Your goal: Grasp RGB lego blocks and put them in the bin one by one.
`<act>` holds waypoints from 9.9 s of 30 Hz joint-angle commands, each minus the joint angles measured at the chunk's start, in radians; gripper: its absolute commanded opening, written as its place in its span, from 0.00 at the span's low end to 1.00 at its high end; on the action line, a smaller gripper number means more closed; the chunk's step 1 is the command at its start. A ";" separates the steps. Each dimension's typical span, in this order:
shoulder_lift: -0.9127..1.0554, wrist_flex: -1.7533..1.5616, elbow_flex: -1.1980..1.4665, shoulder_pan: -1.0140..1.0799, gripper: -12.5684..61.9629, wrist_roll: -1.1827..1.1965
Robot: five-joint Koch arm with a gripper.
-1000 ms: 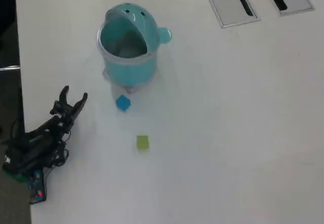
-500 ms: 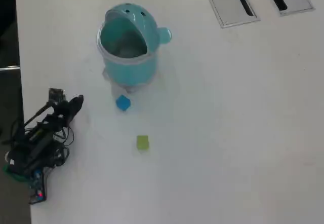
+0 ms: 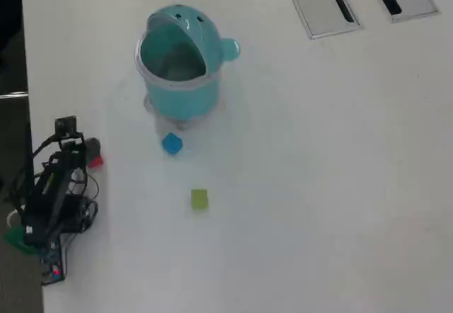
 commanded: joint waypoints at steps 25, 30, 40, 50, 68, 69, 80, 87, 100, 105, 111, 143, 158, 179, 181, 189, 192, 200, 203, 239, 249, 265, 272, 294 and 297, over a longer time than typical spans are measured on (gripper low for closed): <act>0.072 -0.038 0.130 0.135 0.55 -0.181; 0.072 -0.072 0.135 0.149 0.47 -0.172; 0.074 -0.104 0.127 0.143 0.39 -0.133; 0.071 -0.163 0.181 0.172 0.53 -0.166; 0.038 -0.304 0.133 0.215 0.57 -0.207; 0.032 -0.308 0.126 0.215 0.57 -0.207; -0.011 -0.341 0.121 0.181 0.57 -0.207; -0.058 -0.410 0.150 0.140 0.57 -0.198; -0.126 -0.515 0.258 0.143 0.52 -0.199; -0.083 -0.474 0.225 0.135 0.35 -0.133; -0.021 -0.430 0.172 0.109 0.32 -0.103; -0.322 -0.695 -0.816 0.396 0.24 0.370; -0.805 -0.815 -1.175 0.560 0.25 0.430; -0.750 -0.799 -1.078 0.563 0.55 0.262; -0.742 -0.798 -1.072 0.563 0.56 0.261; -0.719 -0.798 -1.040 0.577 0.62 0.259; -0.696 -0.788 -1.015 0.604 0.62 0.261; -0.577 -0.802 -0.844 0.690 0.61 0.264; -0.540 -0.805 -0.802 0.727 0.61 0.265; -0.284 -0.410 -0.334 1.270 0.61 0.176; -0.456 -0.411 -0.357 1.330 0.61 0.144; -0.770 -0.463 -0.565 1.471 0.62 0.080; -0.859 -0.515 -0.580 1.480 0.61 0.092; -0.726 -0.640 -0.531 1.322 0.40 0.324; -0.704 -0.640 -0.538 1.315 0.37 0.347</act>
